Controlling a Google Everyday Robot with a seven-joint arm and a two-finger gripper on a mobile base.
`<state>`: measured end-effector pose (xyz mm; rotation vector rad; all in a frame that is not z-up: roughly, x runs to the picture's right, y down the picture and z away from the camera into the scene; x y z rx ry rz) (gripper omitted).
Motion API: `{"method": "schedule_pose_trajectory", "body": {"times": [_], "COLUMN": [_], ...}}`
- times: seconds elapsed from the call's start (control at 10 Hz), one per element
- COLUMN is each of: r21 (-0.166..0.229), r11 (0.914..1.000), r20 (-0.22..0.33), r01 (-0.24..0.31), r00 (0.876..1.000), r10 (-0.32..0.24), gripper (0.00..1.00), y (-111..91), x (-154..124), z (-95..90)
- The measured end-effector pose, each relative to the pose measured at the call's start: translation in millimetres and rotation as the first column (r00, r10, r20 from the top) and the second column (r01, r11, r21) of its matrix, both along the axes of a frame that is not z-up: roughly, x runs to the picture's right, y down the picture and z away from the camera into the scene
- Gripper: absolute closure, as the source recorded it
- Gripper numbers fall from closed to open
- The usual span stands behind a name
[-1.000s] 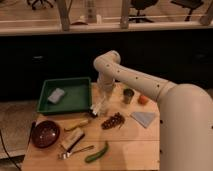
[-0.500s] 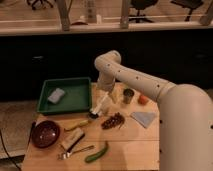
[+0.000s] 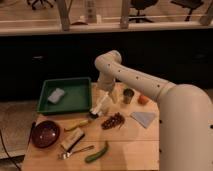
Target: Place brush in paper cup
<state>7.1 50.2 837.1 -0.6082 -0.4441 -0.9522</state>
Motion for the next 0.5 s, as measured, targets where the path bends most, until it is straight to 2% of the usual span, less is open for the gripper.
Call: {"method": "schedule_pose_trajectory", "body": {"times": [0.5], "r21": [0.016], "r11": [0.9999], "r20": [0.007], "r01": [0.006], "r00": [1.0], "r10": [-0.006], "gripper": [0.2], "y": [-1.9], "x": [-1.2], "z": [0.7]}}
